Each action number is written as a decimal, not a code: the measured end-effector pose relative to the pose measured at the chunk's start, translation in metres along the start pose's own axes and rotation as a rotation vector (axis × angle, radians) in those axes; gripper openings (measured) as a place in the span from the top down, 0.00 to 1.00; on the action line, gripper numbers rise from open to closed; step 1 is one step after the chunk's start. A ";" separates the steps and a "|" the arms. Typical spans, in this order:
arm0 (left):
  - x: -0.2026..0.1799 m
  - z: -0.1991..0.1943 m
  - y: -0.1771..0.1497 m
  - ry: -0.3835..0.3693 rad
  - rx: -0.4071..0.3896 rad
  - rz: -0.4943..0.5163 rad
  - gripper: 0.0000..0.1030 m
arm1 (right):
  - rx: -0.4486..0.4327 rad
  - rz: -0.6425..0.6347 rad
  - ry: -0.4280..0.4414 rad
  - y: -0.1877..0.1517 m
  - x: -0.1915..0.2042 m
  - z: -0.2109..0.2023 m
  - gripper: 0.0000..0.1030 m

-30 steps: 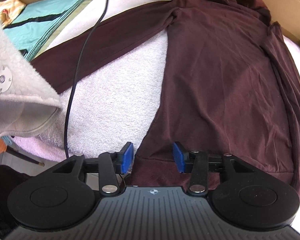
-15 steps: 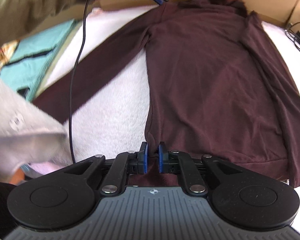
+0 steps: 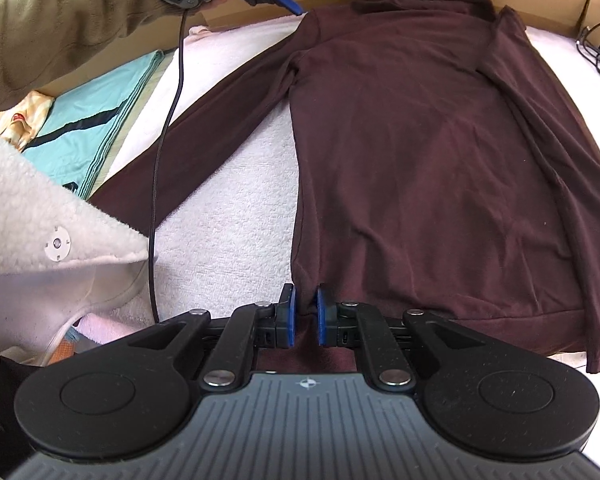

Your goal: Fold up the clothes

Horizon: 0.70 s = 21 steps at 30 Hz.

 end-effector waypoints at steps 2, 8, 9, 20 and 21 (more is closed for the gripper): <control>0.000 0.005 -0.007 0.004 0.032 0.024 0.32 | -0.002 0.011 -0.002 -0.001 -0.002 -0.001 0.89; 0.005 0.019 -0.019 0.035 0.077 -0.009 1.00 | -0.008 0.031 0.008 -0.002 -0.006 -0.001 0.89; 0.005 0.017 -0.019 0.032 0.071 -0.019 1.00 | -0.011 0.033 0.009 -0.002 -0.006 -0.001 0.89; -0.051 0.009 0.007 -0.045 0.030 -0.008 1.00 | -0.088 0.138 -0.019 0.005 -0.047 -0.030 0.89; -0.057 0.011 0.009 -0.050 0.028 -0.008 1.00 | -0.090 0.143 -0.030 0.005 -0.052 -0.032 0.89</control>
Point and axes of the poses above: each gripper's, at about its wrist camera, not at the fingertips, and z roughly the way its jaws point, x to its left, y to its top, the point moved 3 cm from there along z, roughly the way its jaws point, and after that the axes turned 6 degrees about -x, right-handed, at the moved point
